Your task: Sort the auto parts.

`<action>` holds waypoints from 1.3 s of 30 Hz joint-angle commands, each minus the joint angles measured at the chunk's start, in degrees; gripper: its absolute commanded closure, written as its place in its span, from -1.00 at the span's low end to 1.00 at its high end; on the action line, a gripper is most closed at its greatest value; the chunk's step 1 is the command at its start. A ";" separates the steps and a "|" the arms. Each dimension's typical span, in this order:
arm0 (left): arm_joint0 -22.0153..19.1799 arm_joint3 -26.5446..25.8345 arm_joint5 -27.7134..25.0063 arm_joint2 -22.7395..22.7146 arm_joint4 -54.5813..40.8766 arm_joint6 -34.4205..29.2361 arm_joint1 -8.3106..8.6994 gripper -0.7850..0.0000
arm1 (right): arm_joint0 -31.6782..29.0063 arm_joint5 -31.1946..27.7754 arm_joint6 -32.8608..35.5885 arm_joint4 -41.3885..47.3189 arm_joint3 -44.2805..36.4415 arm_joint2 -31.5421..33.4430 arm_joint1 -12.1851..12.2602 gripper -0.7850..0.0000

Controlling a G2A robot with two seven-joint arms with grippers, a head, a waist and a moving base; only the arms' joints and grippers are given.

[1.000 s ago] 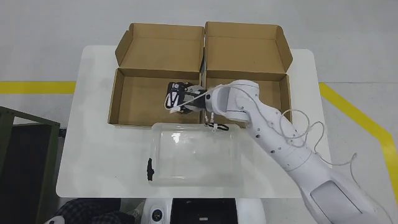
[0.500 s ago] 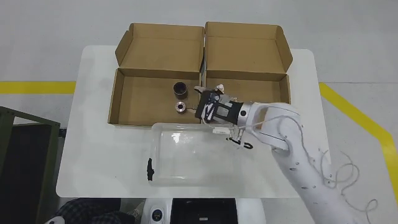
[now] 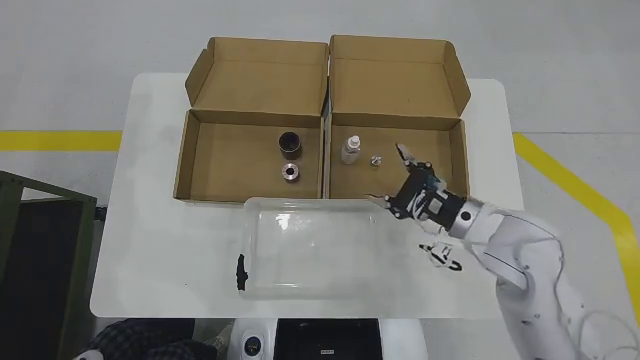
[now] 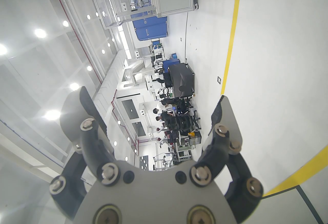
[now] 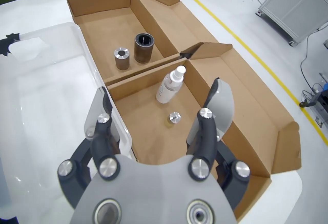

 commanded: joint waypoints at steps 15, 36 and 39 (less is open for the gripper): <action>0.00 0.00 0.00 0.00 0.00 0.00 0.00 -1.00 | -11.53 1.92 -9.43 0.33 -1.23 15.51 1.61 -1.00; 0.00 0.00 0.00 0.00 0.00 0.00 0.00 -1.00 | -17.12 2.51 -13.41 1.90 -0.49 21.40 2.26 -1.00; 0.00 0.00 0.00 0.00 0.00 0.00 0.00 -1.00 | -17.11 2.50 -13.40 1.89 -0.50 21.39 2.26 -1.00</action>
